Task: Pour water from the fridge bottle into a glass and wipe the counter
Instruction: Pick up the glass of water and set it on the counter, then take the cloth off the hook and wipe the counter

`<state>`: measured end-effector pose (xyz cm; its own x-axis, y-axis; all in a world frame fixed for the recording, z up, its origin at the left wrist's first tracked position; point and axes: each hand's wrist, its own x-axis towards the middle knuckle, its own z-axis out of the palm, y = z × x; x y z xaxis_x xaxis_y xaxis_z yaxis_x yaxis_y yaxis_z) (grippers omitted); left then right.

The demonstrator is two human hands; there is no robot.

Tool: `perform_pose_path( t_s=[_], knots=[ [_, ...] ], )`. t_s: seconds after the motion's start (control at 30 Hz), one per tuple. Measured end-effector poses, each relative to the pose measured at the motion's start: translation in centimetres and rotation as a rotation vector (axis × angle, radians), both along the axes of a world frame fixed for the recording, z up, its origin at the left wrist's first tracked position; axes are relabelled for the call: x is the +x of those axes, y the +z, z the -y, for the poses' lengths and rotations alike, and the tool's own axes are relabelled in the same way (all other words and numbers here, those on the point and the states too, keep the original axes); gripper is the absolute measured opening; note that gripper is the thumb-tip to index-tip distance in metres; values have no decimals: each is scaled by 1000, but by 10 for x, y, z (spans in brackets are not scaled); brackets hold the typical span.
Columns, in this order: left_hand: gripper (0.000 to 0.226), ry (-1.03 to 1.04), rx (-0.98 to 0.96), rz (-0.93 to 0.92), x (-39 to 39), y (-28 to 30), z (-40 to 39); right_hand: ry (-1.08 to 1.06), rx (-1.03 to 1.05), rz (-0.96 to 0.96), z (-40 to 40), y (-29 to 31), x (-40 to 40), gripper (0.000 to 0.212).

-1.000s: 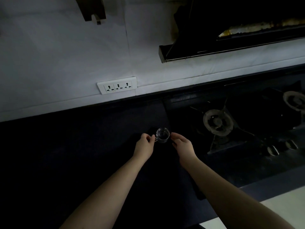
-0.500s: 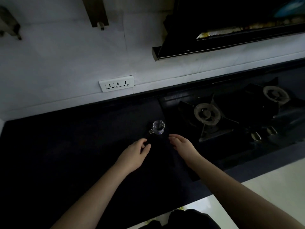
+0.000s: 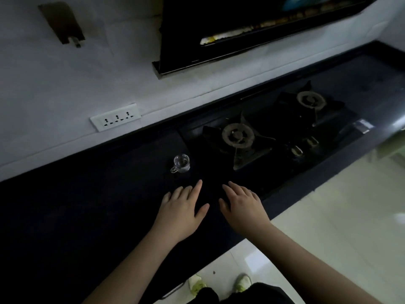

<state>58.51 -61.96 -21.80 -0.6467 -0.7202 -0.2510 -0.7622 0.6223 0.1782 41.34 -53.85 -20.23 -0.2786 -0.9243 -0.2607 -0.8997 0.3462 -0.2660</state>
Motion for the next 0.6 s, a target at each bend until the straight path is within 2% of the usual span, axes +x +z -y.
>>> perform_pose_path(
  t_s=[0.2,0.6],
  knots=[
    [77,-139,-31,22,-32,11,-23,-35,-40,-129,-47,3,-15,61],
    [79,-414,-104,35,-96,29,-129,-264,8,-189,-190,12,-37,68]
  ],
)
